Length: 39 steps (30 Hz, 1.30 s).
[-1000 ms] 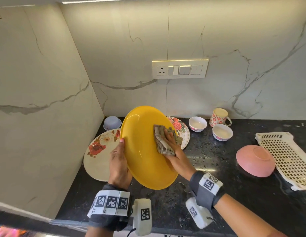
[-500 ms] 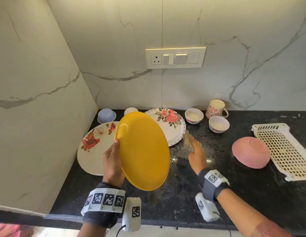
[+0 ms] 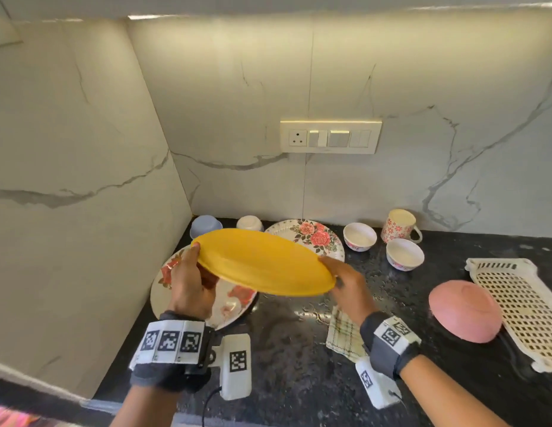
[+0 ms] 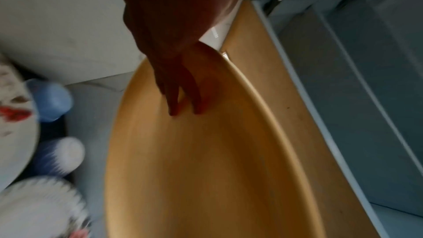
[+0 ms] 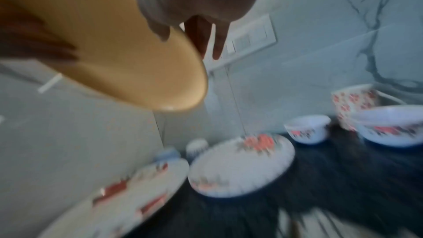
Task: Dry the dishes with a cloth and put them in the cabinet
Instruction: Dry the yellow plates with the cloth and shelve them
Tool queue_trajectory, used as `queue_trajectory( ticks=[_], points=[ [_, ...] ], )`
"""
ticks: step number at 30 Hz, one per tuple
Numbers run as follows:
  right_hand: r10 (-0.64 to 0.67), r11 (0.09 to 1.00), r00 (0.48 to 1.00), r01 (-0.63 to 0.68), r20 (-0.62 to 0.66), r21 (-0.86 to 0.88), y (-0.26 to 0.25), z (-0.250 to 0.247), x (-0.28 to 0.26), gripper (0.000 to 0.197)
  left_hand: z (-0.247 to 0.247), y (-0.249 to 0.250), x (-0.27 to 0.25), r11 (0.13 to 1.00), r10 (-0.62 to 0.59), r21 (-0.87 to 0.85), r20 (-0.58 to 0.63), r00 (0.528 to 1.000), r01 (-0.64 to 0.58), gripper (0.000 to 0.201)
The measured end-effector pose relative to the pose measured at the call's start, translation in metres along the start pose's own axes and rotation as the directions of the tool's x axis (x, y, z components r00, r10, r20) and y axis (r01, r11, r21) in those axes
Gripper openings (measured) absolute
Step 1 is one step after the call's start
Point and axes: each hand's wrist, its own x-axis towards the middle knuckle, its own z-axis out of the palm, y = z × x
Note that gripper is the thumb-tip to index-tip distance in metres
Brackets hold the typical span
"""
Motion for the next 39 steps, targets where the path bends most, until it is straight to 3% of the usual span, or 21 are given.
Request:
queue_trajectory(
  ticks=[2, 4, 6, 9, 12, 15, 16, 19, 20, 21, 22, 23, 25, 27, 28, 29, 31, 35, 37, 39],
  points=[
    [-0.158, 0.987, 0.966, 0.153, -0.206, -0.043, -0.034, -0.021, 0.027, 0.024, -0.003, 0.023, -0.002, 0.998, 0.044, 0.045, 0.136, 0.990, -0.051, 0.033],
    [-0.273, 0.960, 0.904, 0.276, -0.329, -0.039, -0.079, -0.046, 0.057, 0.038, -0.007, 0.049, -0.005, 0.976, 0.103, 0.167, 0.229, 0.968, -0.143, 0.045],
    [-0.344, 0.935, 0.869, 0.350, -0.357, -0.052, -0.120, -0.070, 0.089, 0.038, -0.007, 0.077, -0.009, 0.911, 0.193, 0.308, 0.267, 0.944, -0.273, 0.052],
    [-0.435, 0.899, 0.828, 0.425, -0.355, -0.110, -0.174, -0.100, 0.131, 0.036, -0.005, 0.117, -0.017, 0.779, 0.407, 0.380, 0.298, 0.863, -0.499, 0.043],
    [-0.517, 0.851, 0.757, 0.504, -0.399, -0.148, -0.232, -0.128, 0.170, 0.033, 0.001, 0.156, -0.022, 0.656, 0.643, 0.285, 0.274, 0.715, -0.699, 0.019],
    [-0.538, 0.829, 0.705, 0.543, -0.461, -0.137, -0.286, -0.154, 0.215, 0.033, 0.011, 0.202, -0.017, 0.514, 0.789, 0.237, 0.247, 0.563, -0.824, 0.013],
    [-0.521, 0.834, 0.712, 0.542, -0.471, -0.104, -0.302, -0.161, 0.229, 0.034, 0.016, 0.215, -0.011, 0.426, 0.840, 0.259, 0.244, 0.485, -0.867, 0.012],
    [-0.468, 0.849, 0.743, 0.528, -0.479, -0.010, -0.349, -0.177, 0.276, 0.041, 0.039, 0.257, 0.005, 0.048, 0.947, 0.406, 0.272, 0.171, -0.912, 0.011],
    [-0.455, 0.855, 0.749, 0.518, -0.481, -0.002, -0.365, -0.182, 0.295, 0.046, 0.049, 0.272, 0.010, -0.054, 0.947, 0.436, 0.307, 0.092, -0.898, 0.011],
    [-0.435, 0.867, 0.762, 0.498, -0.480, 0.006, -0.376, -0.185, 0.313, 0.046, 0.058, 0.284, 0.016, -0.124, 0.934, 0.449, 0.355, 0.049, -0.885, 0.013],
    [-0.424, 0.875, 0.770, 0.484, -0.477, 0.004, -0.387, -0.187, 0.331, 0.041, 0.066, 0.296, 0.023, -0.167, 0.916, 0.456, 0.400, 0.034, -0.874, 0.014],
    [-0.424, 0.878, 0.773, 0.479, -0.472, -0.003, -0.396, -0.189, 0.351, 0.033, 0.075, 0.309, 0.030, -0.174, 0.899, 0.472, 0.435, 0.056, -0.864, 0.014],
    [-0.449, 0.871, 0.772, 0.490, -0.449, -0.029, -0.409, -0.187, 0.386, 0.020, 0.086, 0.332, 0.044, -0.124, 0.847, 0.536, 0.495, 0.192, -0.835, 0.029],
    [-0.483, 0.859, 0.761, 0.508, -0.433, -0.065, -0.414, -0.182, 0.419, 0.023, 0.091, 0.345, 0.056, -0.108, 0.770, 0.674, 0.522, 0.367, -0.730, 0.035],
    [-0.494, 0.857, 0.757, 0.508, -0.427, -0.090, -0.417, -0.178, 0.437, 0.021, 0.093, 0.350, 0.063, -0.136, 0.746, 0.741, 0.513, 0.425, -0.657, 0.029],
    [-0.503, 0.855, 0.753, 0.506, -0.424, -0.116, -0.417, -0.174, 0.452, 0.018, 0.093, 0.351, 0.068, -0.168, 0.737, 0.778, 0.507, 0.447, -0.606, 0.025],
    [-0.522, 0.847, 0.738, 0.509, -0.428, -0.154, -0.415, -0.164, 0.484, 0.020, 0.092, 0.354, 0.079, -0.216, 0.751, 0.790, 0.510, 0.419, -0.573, 0.024],
    [-0.553, 0.827, 0.713, 0.534, -0.430, -0.179, -0.403, -0.138, 0.537, 0.029, 0.091, 0.354, 0.089, -0.207, 0.806, 0.775, 0.481, 0.345, -0.596, 0.036],
    [-0.558, 0.826, 0.725, 0.531, -0.405, -0.188, -0.393, -0.126, 0.558, 0.020, 0.090, 0.352, 0.088, -0.209, 0.821, 0.767, 0.474, 0.317, -0.607, 0.032],
    [-0.561, 0.825, 0.739, 0.534, -0.374, -0.183, -0.387, -0.116, 0.576, 0.025, 0.091, 0.352, 0.090, -0.209, 0.835, 0.762, 0.465, 0.294, -0.613, 0.025]
  ],
)
